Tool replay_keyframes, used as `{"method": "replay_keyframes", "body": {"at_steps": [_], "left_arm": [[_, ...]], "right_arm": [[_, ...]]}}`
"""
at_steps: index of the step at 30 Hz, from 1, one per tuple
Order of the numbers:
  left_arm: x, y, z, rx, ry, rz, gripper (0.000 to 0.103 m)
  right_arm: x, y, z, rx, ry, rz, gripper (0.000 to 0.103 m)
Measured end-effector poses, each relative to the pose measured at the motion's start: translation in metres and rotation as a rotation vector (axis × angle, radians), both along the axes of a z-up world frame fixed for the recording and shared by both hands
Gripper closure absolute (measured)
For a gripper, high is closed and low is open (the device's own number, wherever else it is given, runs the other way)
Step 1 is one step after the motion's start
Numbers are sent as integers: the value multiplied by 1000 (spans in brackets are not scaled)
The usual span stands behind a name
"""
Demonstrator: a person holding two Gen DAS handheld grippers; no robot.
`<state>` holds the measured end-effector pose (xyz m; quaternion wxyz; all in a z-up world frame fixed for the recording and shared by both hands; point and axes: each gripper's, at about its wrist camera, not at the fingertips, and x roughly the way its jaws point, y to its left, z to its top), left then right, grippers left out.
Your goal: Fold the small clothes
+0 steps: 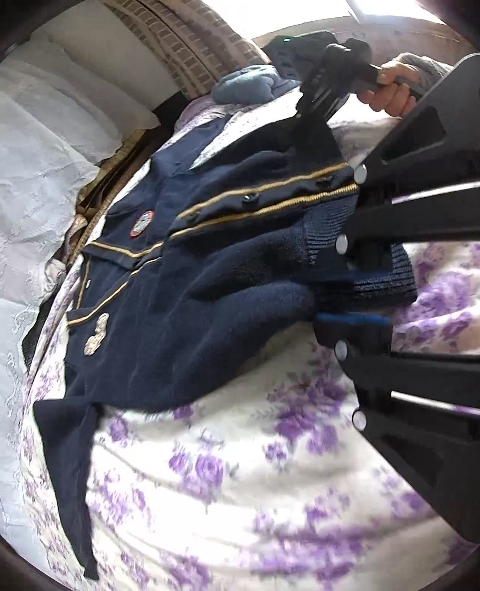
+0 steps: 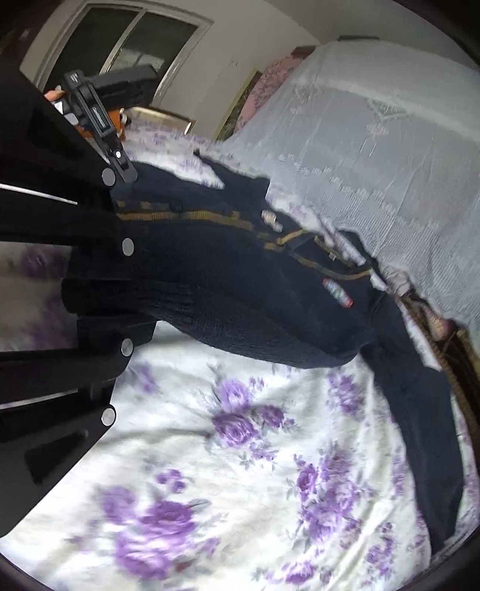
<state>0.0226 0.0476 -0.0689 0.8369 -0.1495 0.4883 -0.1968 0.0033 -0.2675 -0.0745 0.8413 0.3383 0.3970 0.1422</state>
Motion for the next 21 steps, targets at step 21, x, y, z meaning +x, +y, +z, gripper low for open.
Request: {"method": "replay_keyframes", "body": {"at_steps": [21], "left_arm": [[27, -5, 74, 242, -127, 45, 67]], "right_arm": [[14, 7, 75, -310, -71, 7, 63]]}}
